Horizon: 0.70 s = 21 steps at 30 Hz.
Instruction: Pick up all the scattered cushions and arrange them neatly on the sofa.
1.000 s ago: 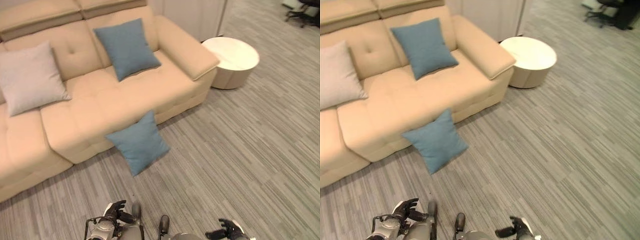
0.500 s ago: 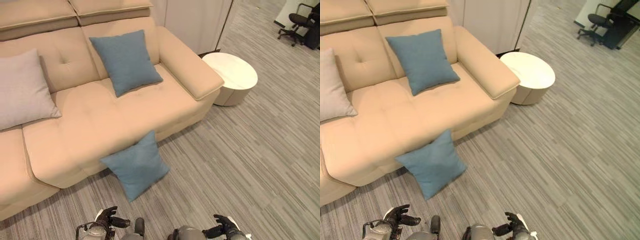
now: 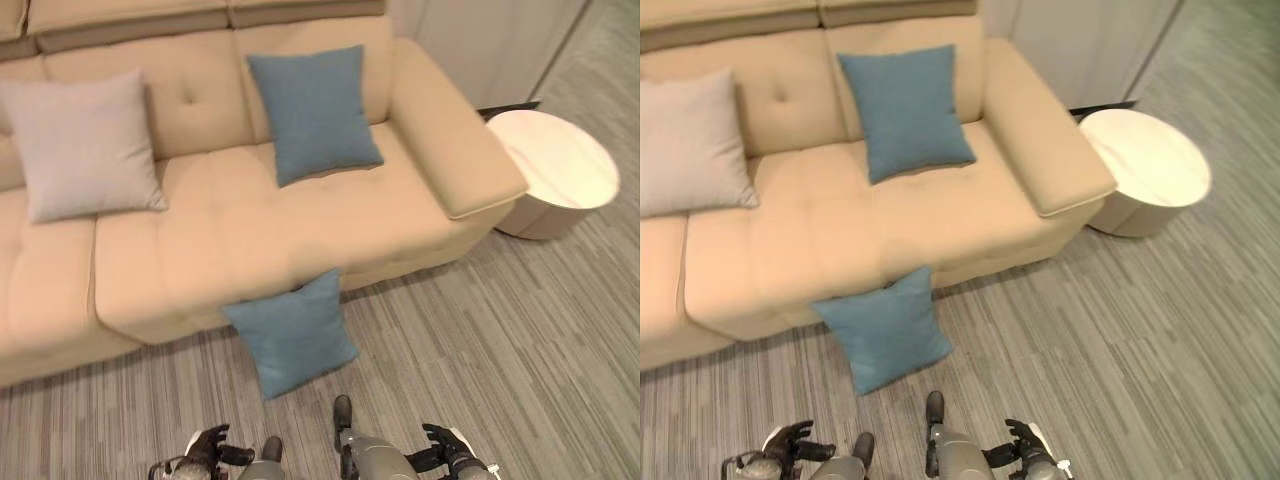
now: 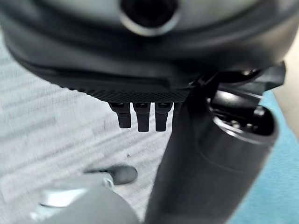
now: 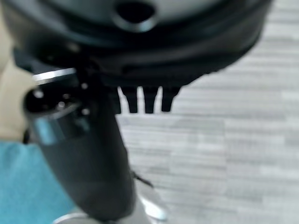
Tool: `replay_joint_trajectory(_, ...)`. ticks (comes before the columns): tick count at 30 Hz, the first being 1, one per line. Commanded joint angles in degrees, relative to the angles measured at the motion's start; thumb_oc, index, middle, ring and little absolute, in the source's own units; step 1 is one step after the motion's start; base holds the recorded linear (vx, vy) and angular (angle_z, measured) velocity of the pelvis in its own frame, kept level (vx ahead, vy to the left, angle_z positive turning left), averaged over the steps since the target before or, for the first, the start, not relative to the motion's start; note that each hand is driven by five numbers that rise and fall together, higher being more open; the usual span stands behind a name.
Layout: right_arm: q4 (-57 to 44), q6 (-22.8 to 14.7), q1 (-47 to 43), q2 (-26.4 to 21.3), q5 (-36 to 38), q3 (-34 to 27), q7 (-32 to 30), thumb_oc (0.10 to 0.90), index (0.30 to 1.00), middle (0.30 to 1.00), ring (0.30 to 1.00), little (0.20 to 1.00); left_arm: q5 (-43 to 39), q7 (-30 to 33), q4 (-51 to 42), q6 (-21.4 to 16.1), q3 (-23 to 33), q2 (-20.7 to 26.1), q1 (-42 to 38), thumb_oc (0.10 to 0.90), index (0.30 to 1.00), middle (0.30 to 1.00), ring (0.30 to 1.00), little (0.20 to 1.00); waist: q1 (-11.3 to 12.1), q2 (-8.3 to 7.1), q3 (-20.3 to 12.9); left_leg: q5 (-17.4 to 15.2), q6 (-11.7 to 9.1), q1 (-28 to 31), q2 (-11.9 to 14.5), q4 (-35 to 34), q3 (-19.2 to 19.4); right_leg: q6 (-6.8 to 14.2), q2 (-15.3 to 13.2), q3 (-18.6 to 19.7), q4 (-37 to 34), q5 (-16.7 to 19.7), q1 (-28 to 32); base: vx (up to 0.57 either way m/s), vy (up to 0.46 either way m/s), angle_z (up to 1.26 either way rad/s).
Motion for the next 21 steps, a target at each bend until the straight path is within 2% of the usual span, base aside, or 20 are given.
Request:
replay_joint_trajectory(1, -3.0, -1.7, 1.1, -2.9, 0.9, 1.1, -1.0, 0.800, 0.900, 0.900, 0.900, 0.900, 0.7, 0.4, -0.7, -1.1, 0.1, 0.6, 0.2, 0.800, 0.900, 0.900, 0.900, 0.900, -1.6, -0.60, 0.3, -3.3, 1.0, -3.1, -3.9, 4.6, 5.1, 4.4, -3.2, 1.4, 3.1, -8.9, 2.3, 0.01, -0.176, 1.05)
replay_joint_trajectory(2, -3.0, -1.7, 0.6, -3.5, 1.3, 1.0, -1.5, 0.800, 0.900, 0.900, 0.900, 0.900, 0.2, 0.5, -1.3, -1.0, -0.4, 0.2, -0.4, 0.800, 0.900, 0.900, 0.900, 0.900, -1.6, -0.70, 1.5, -2.0, 0.3, -6.7, -2.8, 10.0, 7.6, 3.3, -3.6, 0.0, 2.6, -9.4, 3.4, 0.00, -0.173, 0.84)
replay_joint_trajectory(3, -3.1, -1.8, 0.4, -3.6, 1.7, 0.7, -1.7, 0.800, 0.900, 0.900, 0.900, 0.900, 0.2, 0.6, -1.5, -1.0, -0.6, 0.1, -0.7, 0.800, 0.900, 0.900, 0.900, 0.900, -1.8, -0.70, 1.8, -1.6, 0.4, -8.0, -2.0, 12.0, 9.9, 3.0, -3.7, -0.8, 2.3, -9.6, 4.0, 0.00, -0.172, 0.70)
replay_joint_trajectory(4, -3.1, -1.8, 0.4, -3.6, 1.7, 0.7, -1.7, 0.800, 0.900, 0.900, 0.900, 0.900, 0.2, 0.6, -1.5, -1.0, -0.6, 0.1, -0.7, 0.800, 0.900, 0.900, 0.900, 0.900, -1.9, -0.65, 1.8, -1.7, 0.4, -8.1, -2.0, 12.2, 9.8, 3.0, -3.7, -0.8, 2.3, -9.6, 4.0, 0.05, -0.146, 0.72)
replay_joint_trajectory(5, -2.5, -1.7, 0.3, -3.4, 2.4, 0.2, -2.0, 0.800, 0.900, 0.900, 0.900, 0.900, 0.4, 0.5, -1.8, -0.9, -1.0, -0.2, -0.8, 0.800, 0.900, 0.900, 0.900, 0.900, -2.5, -0.49, 1.7, -2.0, 1.2, -8.4, 0.1, 11.8, 15.6, 2.5, -3.7, -2.6, 1.5, -10.4, 5.5, 0.05, -0.113, 0.69)
replay_joint_trajectory(6, -2.2, -1.7, 0.3, -3.4, 2.6, 0.1, -2.1, 0.800, 0.900, 0.900, 0.900, 0.900, 0.6, 0.4, -2.0, -0.8, -1.2, -0.3, -0.8, 0.800, 0.900, 0.900, 0.900, 0.900, -2.6, -0.43, 1.6, -2.2, 1.6, -9.0, 0.3, 11.8, 17.3, 2.3, -3.6, -3.2, 1.4, -10.7, 5.8, 0.05, -0.112, 0.59)
replay_joint_trajectory(7, -2.2, -1.7, 0.3, -3.4, 2.6, 0.1, -2.1, 0.800, 0.900, 0.900, 0.900, 0.900, 0.6, 0.4, -2.0, -0.8, -1.2, -0.3, -0.8, 0.800, 0.900, 0.900, 0.900, 0.900, -2.5, -0.33, 1.8, -2.6, 1.6, -8.9, 0.4, 12.1, 17.4, 2.3, -3.5, -3.1, 1.5, -10.8, 5.9, 0.09, -0.053, 0.53)
replay_joint_trajectory(9, -1.2, -1.6, 0.4, -3.2, 3.0, -0.2, -2.1, 0.800, 0.900, 0.900, 0.900, 0.900, 1.5, 0.3, -1.9, -0.6, -1.6, -0.4, -0.7, 0.800, 0.900, 0.900, 0.900, 0.900, -2.8, 0.28, 0.7, -1.2, 2.5, -9.5, -0.8, 7.6, 20.7, 2.2, -2.6, -4.4, 1.0, -11.4, 6.6, 0.11, -0.030, 0.45)
replay_joint_trajectory(11, -0.9, -1.6, 0.4, -3.1, 3.0, -0.2, -2.2, 0.800, 0.900, 0.900, 0.900, 0.900, 1.7, 0.4, -1.9, -0.5, -1.6, -0.2, -0.5, 0.800, 0.900, 0.900, 0.900, 0.900, -2.8, 0.45, 0.4, -0.3, 2.7, -10.2, -1.2, 6.4, 21.5, 2.2, -2.1, -4.5, 0.9, -11.8, 6.8, 0.12, 0.021, 0.15)
replay_joint_trajectory(12, -0.5, -1.6, 0.2, -2.9, 3.0, 0.2, -2.4, 0.800, 0.900, 0.900, 0.900, 0.900, 1.5, 0.3, -2.2, -0.6, -1.4, 0.3, -0.2, 0.800, 0.900, 0.900, 0.900, 0.900, -1.9, 0.14, 0.2, 1.3, 2.2, -13.1, -1.6, 6.9, 21.1, 2.0, -1.1, -3.6, 0.6, -12.7, 8.1, 0.16, 0.033, 0.05)
replay_joint_trajectory(14, -0.4, -1.6, 0.2, -2.5, 2.9, 0.3, -2.3, 0.800, 0.900, 0.900, 0.900, 0.900, 1.1, -0.1, -2.1, -0.4, -0.9, 0.5, 0.2, 0.800, 0.900, 0.900, 0.900, 0.900, -1.3, -0.02, 0.0, 1.6, 2.0, -12.6, -1.8, 5.7, 20.2, 2.1, -0.6, -3.1, 0.5, -12.9, 8.8, 0.19, 0.080, -0.01)
replay_joint_trajectory(15, 0.0, -1.5, 0.8, -2.0, 2.0, 0.6, -2.1, 0.800, 0.900, 0.900, 0.900, 0.900, 0.9, -0.2, -1.6, -0.3, 0.0, 0.5, 1.3, 0.800, 0.900, 0.900, 0.900, 0.900, -0.8, -0.25, -0.7, 1.9, 2.5, -10.5, -2.4, 2.4, 19.0, 2.7, -0.1, -2.8, 0.4, -13.2, 9.9, 0.25, 0.151, 0.16)
replay_joint_trajectory(17, -0.1, -1.5, 1.1, -1.7, 1.7, 0.6, -2.0, 0.800, 0.900, 0.900, 0.900, 0.900, 1.0, -0.2, -1.3, -0.2, 0.3, 0.5, 1.7, 0.800, 0.900, 0.900, 0.900, 0.900, -0.8, -0.49, -1.3, 2.2, 2.7, -9.9, -2.5, 1.2, 19.3, 3.0, -0.2, -2.9, 0.5, -13.2, 10.0, 0.14, 0.104, 0.04)
replay_joint_trajectory(18, -0.2, -1.4, 1.0, -1.4, 1.3, 0.8, -2.0, 0.800, 0.900, 0.900, 0.900, 0.900, 1.2, -0.2, -1.1, -0.1, 0.6, 0.7, 2.0, 0.800, 0.900, 0.900, 0.900, 0.900, -0.5, -0.97, -1.2, 1.9, 3.0, -8.9, -2.4, 1.0, 19.7, 3.6, -0.5, -2.8, 1.3, -13.5, 10.0, 0.07, 0.127, -0.39)
replay_joint_trajectory(19, -1.0, -1.6, 0.5, -1.0, 0.9, 1.3, -1.7, 0.800, 0.900, 0.900, 0.900, 0.900, 0.9, -0.1, -1.1, -0.1, 1.2, 1.5, 2.2, 0.800, 0.900, 0.900, 0.900, 0.900, 0.1, -1.75, -0.9, 1.4, 3.5, -8.1, -2.0, 1.0, 20.8, 4.6, -1.2, -2.8, 5.1, -13.7, 8.8, 0.07, 0.126, -0.52)
replay_joint_trajectory(20, -0.9, -1.5, 0.5, -1.0, 0.9, 1.3, -1.7, 0.800, 0.900, 0.900, 0.900, 0.900, 0.9, -0.1, -1.1, -0.1, 1.2, 1.5, 2.2, 0.800, 0.900, 0.900, 0.900, 0.900, 0.1, -1.73, -1.0, 1.5, 3.5, -8.3, -2.0, 0.9, 20.8, 4.6, -1.1, -2.8, 5.0, -13.6, 8.6, 0.03, 0.108, -0.59)
replay_joint_trajectory(21, -1.4, -1.4, 0.0, -0.8, 0.6, 1.8, -1.5, 0.800, 0.900, 0.900, 0.900, 0.900, 0.8, 0.1, -1.3, -0.1, 1.5, 2.1, 2.0, 0.800, 0.900, 0.900, 0.900, 0.900, 0.3, -2.08, -0.5, 1.0, 4.0, -8.0, -1.6, 1.4, 21.2, 5.5, -1.8, -2.9, 8.4, -13.3, 6.6, 0.01, 0.057, -0.44)
